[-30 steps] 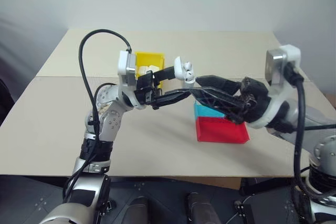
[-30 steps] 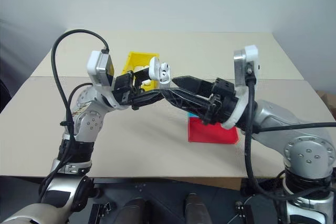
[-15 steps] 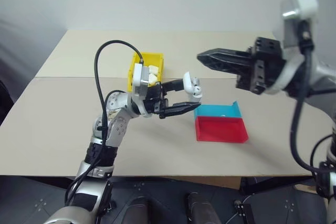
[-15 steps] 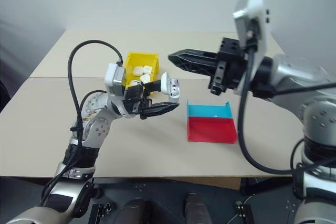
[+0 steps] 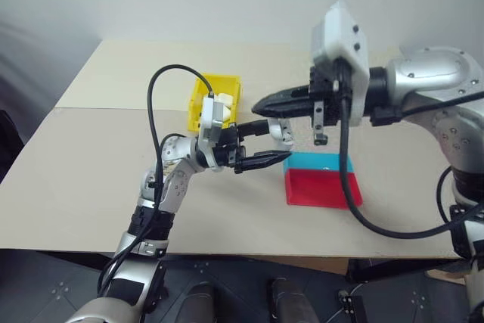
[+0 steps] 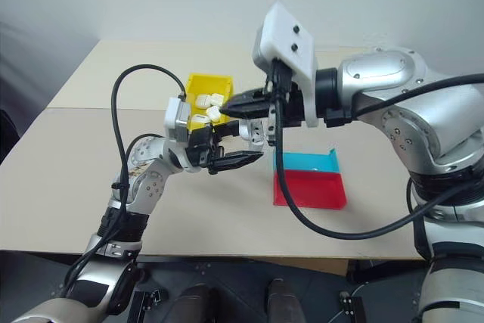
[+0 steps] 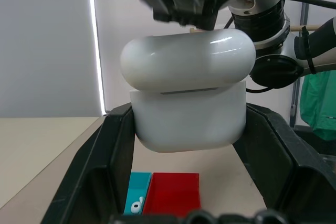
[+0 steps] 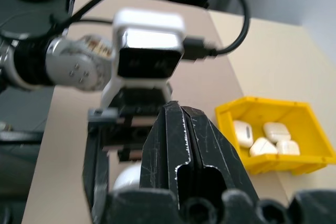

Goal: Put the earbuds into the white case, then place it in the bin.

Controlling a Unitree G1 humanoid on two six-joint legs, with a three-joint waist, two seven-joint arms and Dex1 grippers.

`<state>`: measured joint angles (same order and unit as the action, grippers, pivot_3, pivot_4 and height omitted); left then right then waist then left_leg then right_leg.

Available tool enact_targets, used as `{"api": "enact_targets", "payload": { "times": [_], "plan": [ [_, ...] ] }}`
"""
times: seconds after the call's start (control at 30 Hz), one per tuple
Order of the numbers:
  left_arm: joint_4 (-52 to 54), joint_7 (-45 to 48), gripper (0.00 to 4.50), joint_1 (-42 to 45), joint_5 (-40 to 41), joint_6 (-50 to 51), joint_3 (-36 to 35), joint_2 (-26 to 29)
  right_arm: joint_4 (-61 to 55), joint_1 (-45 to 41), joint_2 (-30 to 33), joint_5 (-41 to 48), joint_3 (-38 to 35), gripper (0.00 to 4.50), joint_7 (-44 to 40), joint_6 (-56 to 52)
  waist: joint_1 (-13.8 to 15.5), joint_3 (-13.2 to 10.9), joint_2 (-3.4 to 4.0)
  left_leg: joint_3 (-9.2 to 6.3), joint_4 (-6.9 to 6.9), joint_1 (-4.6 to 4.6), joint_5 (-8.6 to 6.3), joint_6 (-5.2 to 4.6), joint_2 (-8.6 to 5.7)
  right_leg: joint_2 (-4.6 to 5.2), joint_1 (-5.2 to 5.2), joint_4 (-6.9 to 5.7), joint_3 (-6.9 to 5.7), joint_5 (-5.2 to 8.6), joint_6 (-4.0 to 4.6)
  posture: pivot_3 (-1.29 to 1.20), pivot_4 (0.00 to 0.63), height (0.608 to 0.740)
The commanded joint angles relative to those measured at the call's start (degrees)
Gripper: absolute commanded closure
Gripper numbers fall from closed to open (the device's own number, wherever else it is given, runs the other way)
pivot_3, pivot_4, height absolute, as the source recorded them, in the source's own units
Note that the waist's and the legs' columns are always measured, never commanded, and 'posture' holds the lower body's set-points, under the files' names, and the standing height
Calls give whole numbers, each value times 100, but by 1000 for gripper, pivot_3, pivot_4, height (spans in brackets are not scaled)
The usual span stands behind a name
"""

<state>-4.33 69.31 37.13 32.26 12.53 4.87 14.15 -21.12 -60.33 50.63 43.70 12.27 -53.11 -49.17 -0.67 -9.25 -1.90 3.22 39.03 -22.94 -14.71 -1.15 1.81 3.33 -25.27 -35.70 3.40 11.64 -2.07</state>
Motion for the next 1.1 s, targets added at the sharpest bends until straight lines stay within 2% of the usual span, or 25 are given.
{"api": "enact_targets", "payload": {
  "times": [0.03,0.3,0.5,0.63,0.77,0.9,1.0,1.1],
  "plan": [
    [213,-36,1707,35,95,-137,-156,-2,-193,201,305,-265,-168,4481,-449,189,-3,0,0,-1,0,0,0,0,0,-1,0,0,0,0,0,0,150,740],
    [330,-110,1707,12,127,-86,-245,36,-284,634,586,-352,-704,4481,-602,145,-20,0,0,-1,3,10,0,0,3,-5,2,-11,3,-1,2,0,150,740],
    [507,-432,1707,-71,89,-102,-406,24,-247,1012,207,534,-1934,4481,138,-428,-8,0,0,-4,6,8,0,0,2,-3,4,-12,3,-1,2,0,150,740],
    [584,-1032,1707,-61,-40,-135,-719,79,-655,1773,16,818,-2548,4481,956,-767,-1,0,0,-10,6,8,0,0,3,-3,9,-7,-2,-1,2,0,150,740],
    [341,-2492,1707,232,-695,119,-954,131,-1254,2362,-584,760,-2583,4481,2135,-852,-18,0,0,-17,7,10,0,0,2,-2,8,-16,4,-2,1,0,150,740],
    [-505,-4234,1707,790,-1435,410,-1173,32,-1569,2311,-1319,776,-2308,4481,3061,-949,-18,0,0,-36,13,14,6,-6,-3,-5,12,-24,7,-5,-3,0,150,740],
    [-1526,-5359,1707,1373,-1957,522,-1251,-22,-1685,2298,-1593,713,-2129,4481,3395,-962,-16,0,0,-43,12,18,6,-7,-3,-6,15,-21,5,-5,-3,0,150,740],
    [-2558,-6036,1707,1935,-2441,593,-1106,-27,-1711,2283,-1704,709,-2060,4481,3550,-932,-4,0,0,-42,12,5,6,-7,-7,-2,10,-12,-4,-6,-3,0,150,740]
  ]
}}
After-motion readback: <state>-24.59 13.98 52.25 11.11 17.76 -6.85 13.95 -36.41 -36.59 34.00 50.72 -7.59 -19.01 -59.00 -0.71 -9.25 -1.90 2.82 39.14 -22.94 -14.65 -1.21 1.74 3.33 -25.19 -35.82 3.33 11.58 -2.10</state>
